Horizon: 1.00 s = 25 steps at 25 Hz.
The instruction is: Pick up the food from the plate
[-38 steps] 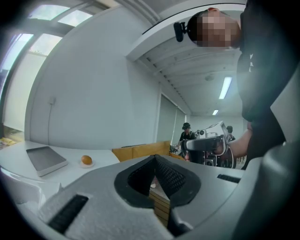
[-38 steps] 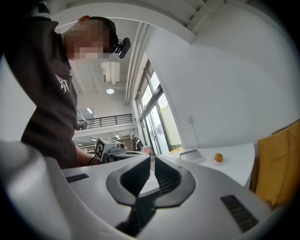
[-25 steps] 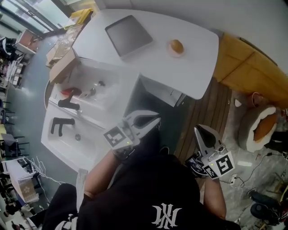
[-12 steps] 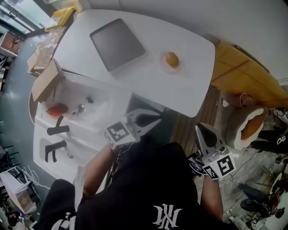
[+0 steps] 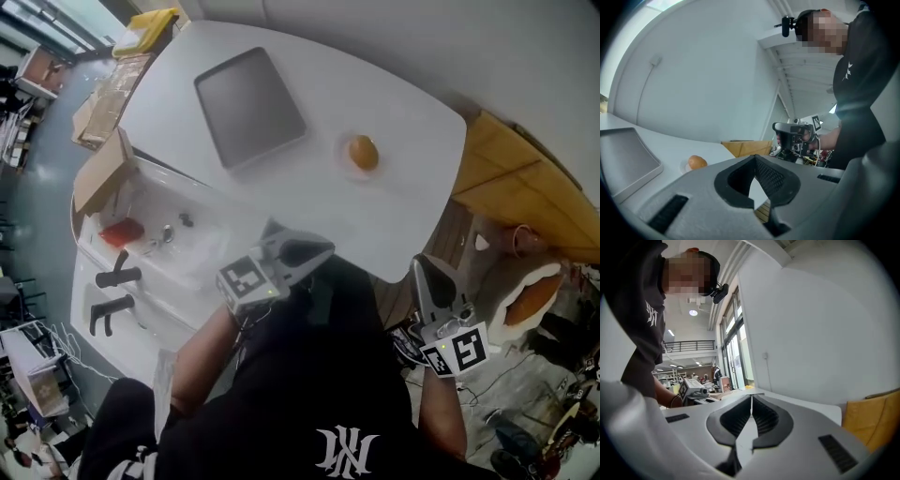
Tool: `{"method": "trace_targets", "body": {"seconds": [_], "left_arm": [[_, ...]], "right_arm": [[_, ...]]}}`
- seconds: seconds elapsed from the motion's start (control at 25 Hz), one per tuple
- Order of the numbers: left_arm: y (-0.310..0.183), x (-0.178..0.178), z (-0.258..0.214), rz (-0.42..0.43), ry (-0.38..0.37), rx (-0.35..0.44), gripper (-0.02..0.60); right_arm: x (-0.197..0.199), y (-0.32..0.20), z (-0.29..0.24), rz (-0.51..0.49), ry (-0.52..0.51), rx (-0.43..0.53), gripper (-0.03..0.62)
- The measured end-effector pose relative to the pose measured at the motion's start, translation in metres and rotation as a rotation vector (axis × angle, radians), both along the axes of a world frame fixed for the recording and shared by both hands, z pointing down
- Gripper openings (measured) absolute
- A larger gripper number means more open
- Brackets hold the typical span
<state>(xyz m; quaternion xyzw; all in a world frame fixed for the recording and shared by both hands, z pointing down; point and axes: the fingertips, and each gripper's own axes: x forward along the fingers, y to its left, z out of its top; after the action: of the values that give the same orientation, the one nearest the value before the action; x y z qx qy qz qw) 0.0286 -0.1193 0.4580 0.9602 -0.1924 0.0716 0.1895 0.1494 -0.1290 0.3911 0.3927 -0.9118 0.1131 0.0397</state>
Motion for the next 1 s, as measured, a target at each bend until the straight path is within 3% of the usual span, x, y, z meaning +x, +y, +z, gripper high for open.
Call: {"method": "trace_targets", "body": {"seconds": [0.2,0.48,0.72,0.92,0.96,1.0], "left_arm": [[-0.043,0.040,-0.002,-0.063,-0.024,0.010,0.005],[-0.093,0.068,-0.009,-0.161,-0.046,0.017,0.005],[-0.122,0.065,0.015,-0.185,-0.063,0.008,0.005],[-0.155,0.054,0.058,-0.161,-0.026,-0.017,0.006],[-0.161,0.051,0.069,-0.151,-0.027,-0.023,0.006],[-0.165,0.049,0.079,-0.138,-0.032,-0.027,0.006]], "right_arm": [[0.020,-0.039,0.009,-0.164,-0.030,-0.011,0.003],[0.041,-0.096,0.021,-0.222,-0.101,-0.010,0.003],[0.012,-0.133,0.056,-0.265,-0.066,-0.071,0.003],[-0.022,-0.182,0.109,-0.246,0.009,-0.156,0.006],[-0.029,-0.192,0.121,-0.241,0.032,-0.173,0.029],[-0.037,-0.199,0.134,-0.241,0.059,-0.190,0.111]]}}
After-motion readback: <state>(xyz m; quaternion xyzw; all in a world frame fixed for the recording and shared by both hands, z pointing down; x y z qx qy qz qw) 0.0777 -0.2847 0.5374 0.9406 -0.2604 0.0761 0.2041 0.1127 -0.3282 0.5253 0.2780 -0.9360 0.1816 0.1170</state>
